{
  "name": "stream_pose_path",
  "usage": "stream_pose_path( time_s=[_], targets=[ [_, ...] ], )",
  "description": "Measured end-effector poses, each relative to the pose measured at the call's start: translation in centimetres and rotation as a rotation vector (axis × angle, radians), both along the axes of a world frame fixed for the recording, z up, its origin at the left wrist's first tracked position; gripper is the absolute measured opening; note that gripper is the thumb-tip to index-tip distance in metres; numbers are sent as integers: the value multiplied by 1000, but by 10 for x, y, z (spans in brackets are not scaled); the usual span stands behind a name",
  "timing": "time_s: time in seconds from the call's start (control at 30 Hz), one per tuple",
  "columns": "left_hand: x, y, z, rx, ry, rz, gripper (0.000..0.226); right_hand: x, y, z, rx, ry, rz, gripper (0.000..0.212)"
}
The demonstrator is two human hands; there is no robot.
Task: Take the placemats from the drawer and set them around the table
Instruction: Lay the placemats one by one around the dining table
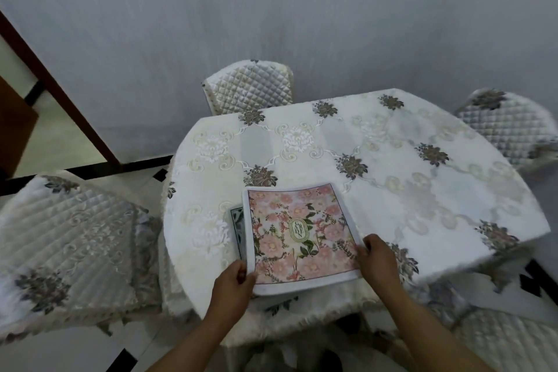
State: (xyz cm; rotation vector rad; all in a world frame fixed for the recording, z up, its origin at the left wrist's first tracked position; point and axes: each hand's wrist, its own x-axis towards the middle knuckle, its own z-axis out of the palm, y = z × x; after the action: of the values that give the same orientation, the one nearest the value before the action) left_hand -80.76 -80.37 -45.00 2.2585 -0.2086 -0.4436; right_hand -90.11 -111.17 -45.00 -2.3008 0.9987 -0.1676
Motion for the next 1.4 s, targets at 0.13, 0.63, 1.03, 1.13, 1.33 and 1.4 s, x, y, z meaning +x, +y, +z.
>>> stream_pose_path(
  time_s=[0.13,0.63,1.03,1.13,1.33,1.4],
  targets=[
    [-21,-28,11,-60,-36,-18,42,-30,-29,13,-7,-40,-27,32],
    [-195,-263,31,-158,-112,11,37,-201,-261,53,5,-179,-36,23],
    [-226,-338,71,-195,-177,68,38,-219,-341,83,-41,-244,-9,19],
    [-215,-342,68,-173,-181,63,38,-208,-346,82,-62,-214,-2,20],
    [-192,-363,52,-137,-175,58,38,-184,-366,69,-67,-194,33,22],
    [-188,-370,47,-111,-172,80,37,-175,-376,61,-58,-178,54,22]
  ],
)
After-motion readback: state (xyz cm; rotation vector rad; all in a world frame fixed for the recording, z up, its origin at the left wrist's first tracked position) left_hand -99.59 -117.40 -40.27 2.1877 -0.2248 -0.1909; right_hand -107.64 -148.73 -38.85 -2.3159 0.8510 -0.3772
